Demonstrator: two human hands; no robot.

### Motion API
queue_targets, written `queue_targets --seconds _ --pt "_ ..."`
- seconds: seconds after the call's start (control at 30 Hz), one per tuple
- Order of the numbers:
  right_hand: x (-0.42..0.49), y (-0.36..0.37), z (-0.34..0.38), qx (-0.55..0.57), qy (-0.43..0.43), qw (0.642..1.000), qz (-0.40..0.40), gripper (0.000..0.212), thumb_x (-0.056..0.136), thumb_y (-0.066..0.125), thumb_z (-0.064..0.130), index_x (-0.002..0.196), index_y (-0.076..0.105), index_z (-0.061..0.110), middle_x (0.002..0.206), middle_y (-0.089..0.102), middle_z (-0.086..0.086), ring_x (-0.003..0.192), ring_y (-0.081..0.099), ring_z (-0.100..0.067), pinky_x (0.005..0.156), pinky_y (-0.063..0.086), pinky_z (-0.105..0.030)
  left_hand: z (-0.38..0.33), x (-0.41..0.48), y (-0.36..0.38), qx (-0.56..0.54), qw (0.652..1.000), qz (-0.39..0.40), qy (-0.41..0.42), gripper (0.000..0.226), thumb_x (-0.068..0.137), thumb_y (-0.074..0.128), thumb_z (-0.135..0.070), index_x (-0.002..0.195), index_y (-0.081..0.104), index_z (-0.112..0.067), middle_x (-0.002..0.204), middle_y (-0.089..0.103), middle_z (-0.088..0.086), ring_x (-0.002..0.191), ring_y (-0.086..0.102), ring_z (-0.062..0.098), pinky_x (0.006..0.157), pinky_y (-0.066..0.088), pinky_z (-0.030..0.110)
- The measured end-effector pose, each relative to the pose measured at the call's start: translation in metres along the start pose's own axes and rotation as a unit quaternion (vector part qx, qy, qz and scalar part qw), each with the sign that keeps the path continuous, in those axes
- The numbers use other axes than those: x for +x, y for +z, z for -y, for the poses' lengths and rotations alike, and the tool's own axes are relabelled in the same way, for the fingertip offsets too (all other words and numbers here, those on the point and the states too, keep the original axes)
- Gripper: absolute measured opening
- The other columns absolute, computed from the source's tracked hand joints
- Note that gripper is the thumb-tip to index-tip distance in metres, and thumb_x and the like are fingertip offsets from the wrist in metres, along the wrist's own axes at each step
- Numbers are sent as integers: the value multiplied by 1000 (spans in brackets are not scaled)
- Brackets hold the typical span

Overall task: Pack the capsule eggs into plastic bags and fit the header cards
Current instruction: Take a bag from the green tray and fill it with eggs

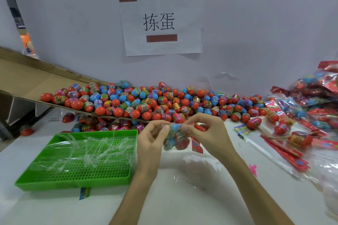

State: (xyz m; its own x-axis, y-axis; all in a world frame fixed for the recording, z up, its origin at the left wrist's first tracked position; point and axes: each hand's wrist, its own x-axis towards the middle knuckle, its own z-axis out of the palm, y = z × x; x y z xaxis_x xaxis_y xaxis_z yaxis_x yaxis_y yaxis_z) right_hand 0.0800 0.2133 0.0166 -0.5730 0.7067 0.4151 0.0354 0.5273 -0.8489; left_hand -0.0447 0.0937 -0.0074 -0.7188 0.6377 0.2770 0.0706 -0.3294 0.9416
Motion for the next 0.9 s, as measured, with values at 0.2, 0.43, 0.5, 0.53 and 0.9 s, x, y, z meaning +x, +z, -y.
queue_targets --seconds 0.2,0.43,0.5,0.53,0.9 --pt "0 3 -1 -2 1 1000 2 7 92 74 21 89 79 25 81 73 15 87 69 -9 74 60 -24 2 5 -5 -55 997 -22 -53 11 97 64 -4 98 74 -8 105 79 8 101 75 27 77 62 32" --pt "0 4 0 2 2 1000 -22 12 93 73 19 87 77 28 79 72 17 90 68 -4 69 59 -19 -4 4 -1 -94 992 -39 -69 21 96 67 -8 88 78 -23 96 79 7 85 75 15 69 58 23" --pt "0 6 1 8 -1 1000 -30 14 93 73 19 86 75 32 81 72 19 92 67 -3 70 59 -18 -5 3 0 -109 990 -42 -74 21 96 67 -8 87 78 -24 95 79 7 84 75 15 68 59 23" --pt "0 7 1 10 -4 999 -33 16 93 72 19 85 74 33 82 72 20 92 67 -3 70 59 -18 -5 3 1 -115 990 -43 -75 21 95 68 -8 87 79 -24 94 79 6 84 75 15 67 59 23" --pt "0 7 -2 -32 -8 999 39 17 99 63 12 91 71 25 82 68 19 89 63 0 71 51 -10 -3 3 -1 -93 994 -24 -48 18 96 64 0 95 71 -16 97 77 12 92 74 25 78 62 35"
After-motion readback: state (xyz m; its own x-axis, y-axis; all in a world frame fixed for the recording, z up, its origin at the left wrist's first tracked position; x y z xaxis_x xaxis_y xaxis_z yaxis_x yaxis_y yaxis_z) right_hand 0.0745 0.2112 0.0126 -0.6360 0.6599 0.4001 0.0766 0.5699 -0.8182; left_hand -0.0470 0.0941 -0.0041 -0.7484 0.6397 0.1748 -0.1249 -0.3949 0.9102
